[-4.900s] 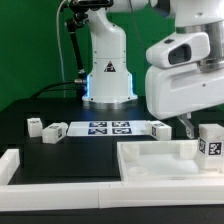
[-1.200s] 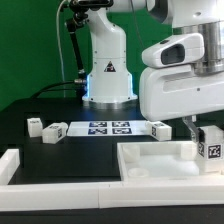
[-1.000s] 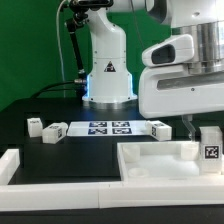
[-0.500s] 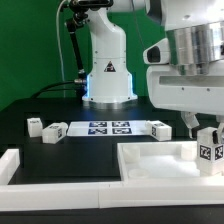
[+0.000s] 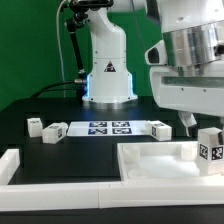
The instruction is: Assemble square table
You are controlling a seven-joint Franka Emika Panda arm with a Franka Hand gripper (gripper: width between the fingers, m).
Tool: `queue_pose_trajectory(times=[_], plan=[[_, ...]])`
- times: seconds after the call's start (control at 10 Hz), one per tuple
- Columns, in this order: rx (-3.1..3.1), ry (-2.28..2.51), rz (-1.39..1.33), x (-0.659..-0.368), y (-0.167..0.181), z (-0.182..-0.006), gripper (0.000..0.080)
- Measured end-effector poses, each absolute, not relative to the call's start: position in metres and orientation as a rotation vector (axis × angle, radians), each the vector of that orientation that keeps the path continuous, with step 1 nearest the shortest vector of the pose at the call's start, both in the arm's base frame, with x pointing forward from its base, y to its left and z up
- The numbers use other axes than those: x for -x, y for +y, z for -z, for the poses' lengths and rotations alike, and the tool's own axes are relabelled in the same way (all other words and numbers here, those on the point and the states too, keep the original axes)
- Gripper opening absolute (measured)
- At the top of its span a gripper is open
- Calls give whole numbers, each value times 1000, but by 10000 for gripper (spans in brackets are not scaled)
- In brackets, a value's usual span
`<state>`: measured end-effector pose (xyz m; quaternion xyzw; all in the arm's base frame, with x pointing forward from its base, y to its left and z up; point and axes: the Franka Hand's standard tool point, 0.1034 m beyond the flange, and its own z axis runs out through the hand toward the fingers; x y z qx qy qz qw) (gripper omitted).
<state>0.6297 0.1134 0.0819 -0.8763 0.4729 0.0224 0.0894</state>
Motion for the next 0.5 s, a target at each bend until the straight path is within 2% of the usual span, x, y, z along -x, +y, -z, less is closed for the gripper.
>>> queue_pose_trajectory(times=[0.1, 0.5], plan=[[2740, 1150, -43, -630, 115, -83, 619], [2895, 693, -2, -630, 114, -83, 648]])
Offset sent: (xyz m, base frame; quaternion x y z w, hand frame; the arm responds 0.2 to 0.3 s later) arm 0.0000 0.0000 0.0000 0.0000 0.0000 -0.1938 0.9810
